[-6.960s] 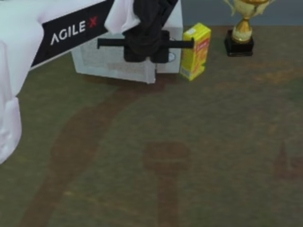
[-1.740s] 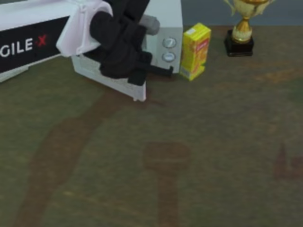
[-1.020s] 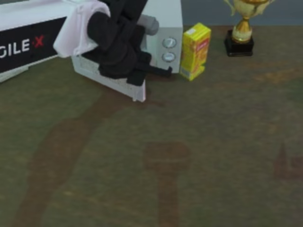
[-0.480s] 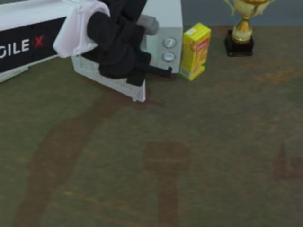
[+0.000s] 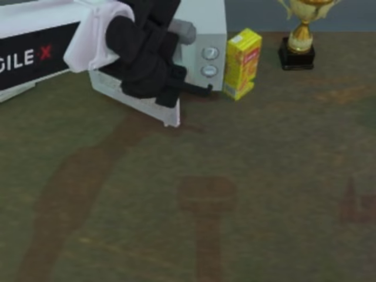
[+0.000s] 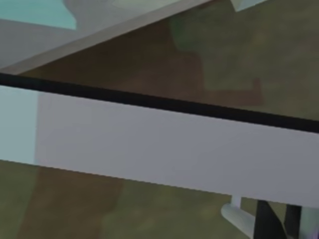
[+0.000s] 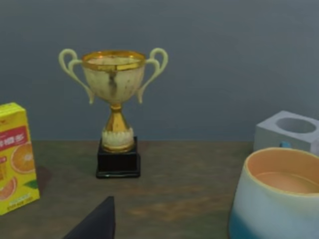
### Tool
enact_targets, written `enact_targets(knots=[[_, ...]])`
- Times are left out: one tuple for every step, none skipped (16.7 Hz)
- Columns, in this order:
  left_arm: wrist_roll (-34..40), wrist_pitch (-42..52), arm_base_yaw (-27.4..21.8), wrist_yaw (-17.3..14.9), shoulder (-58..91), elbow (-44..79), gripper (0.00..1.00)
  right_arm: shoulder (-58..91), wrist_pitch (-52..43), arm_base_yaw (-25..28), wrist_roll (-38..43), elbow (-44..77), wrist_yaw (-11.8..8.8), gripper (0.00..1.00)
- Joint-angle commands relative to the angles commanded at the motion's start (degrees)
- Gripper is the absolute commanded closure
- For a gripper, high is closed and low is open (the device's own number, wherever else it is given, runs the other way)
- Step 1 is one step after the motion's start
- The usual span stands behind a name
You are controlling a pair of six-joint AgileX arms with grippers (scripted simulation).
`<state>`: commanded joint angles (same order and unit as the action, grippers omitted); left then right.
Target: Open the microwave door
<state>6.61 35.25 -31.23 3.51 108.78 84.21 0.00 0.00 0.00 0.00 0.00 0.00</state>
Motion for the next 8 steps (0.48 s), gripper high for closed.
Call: enact_targets(knots=[[-1.11, -0.21, 0.37, -0.56, -0.64, -0.84, 1.0, 0.0, 0.0, 0.0, 0.0, 0.0, 0.0, 0.0], [-2.47, -0.37, 0.82, -1.24, -1.32, -1.96, 1.0, 0.0, 0.0, 0.0, 0.0, 0.0, 0.0, 0.0], [-3.95, -0.52, 1.28, -1.98, -2.0, -3.13, 1.0, 0.0, 0.0, 0.0, 0.0, 0.0, 0.0, 0.0], [-5.33, -0.76, 1.71, -2.7, -2.73, -4.15, 1.0, 0.0, 0.0, 0.0, 0.0, 0.0, 0.0, 0.0], [-6.41, -1.07, 2.05, -3.28, -3.43, -4.8, 1.0, 0.0, 0.0, 0.0, 0.0, 0.0, 0.0, 0.0], [-6.99, -1.34, 2.23, -3.62, -3.92, -5.08, 1.0, 0.0, 0.0, 0.0, 0.0, 0.0, 0.0, 0.0], [-7.06, -1.39, 2.26, -3.66, -3.99, -5.11, 1.0, 0.0, 0.0, 0.0, 0.0, 0.0, 0.0, 0.0], [-7.06, -1.39, 2.26, -3.66, -3.99, -5.11, 1.0, 0.0, 0.0, 0.0, 0.0, 0.0, 0.0, 0.0]])
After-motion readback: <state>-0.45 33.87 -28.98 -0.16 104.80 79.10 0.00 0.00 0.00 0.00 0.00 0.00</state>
